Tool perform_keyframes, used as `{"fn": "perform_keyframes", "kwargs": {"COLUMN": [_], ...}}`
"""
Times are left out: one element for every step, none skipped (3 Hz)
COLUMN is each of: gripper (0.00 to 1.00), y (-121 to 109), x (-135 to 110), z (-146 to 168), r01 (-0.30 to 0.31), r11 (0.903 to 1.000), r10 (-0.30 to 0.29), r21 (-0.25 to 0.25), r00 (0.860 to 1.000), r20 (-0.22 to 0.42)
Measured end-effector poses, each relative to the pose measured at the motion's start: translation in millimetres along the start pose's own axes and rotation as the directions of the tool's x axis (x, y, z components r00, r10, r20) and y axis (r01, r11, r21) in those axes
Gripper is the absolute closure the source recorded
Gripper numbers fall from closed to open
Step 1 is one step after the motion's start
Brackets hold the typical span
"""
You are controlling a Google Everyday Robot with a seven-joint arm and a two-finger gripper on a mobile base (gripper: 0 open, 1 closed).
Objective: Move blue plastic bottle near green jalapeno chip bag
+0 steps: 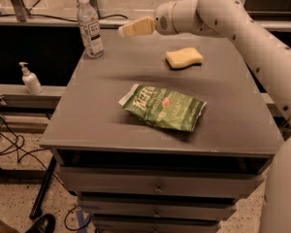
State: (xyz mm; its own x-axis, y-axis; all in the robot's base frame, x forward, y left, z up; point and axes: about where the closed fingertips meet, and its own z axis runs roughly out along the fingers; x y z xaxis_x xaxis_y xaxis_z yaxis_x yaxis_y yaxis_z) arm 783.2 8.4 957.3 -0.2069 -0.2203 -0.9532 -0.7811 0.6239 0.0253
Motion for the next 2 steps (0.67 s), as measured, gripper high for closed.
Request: {"fn": "perform_keyframes", "kwargs": {"gripper": [0.0,0.0], "y": [16.8,20.3], "x": [-11.5,-17.5], "z": [27.8,28.1], "r01": [0.02,0.027], "r11": [0.9956,0.9939], "r10": [-0.021,-0.027], "r21": [-0.092,-0.107], "r00": [1.0,1.0], "r20": [-0.002,-0.001]}}
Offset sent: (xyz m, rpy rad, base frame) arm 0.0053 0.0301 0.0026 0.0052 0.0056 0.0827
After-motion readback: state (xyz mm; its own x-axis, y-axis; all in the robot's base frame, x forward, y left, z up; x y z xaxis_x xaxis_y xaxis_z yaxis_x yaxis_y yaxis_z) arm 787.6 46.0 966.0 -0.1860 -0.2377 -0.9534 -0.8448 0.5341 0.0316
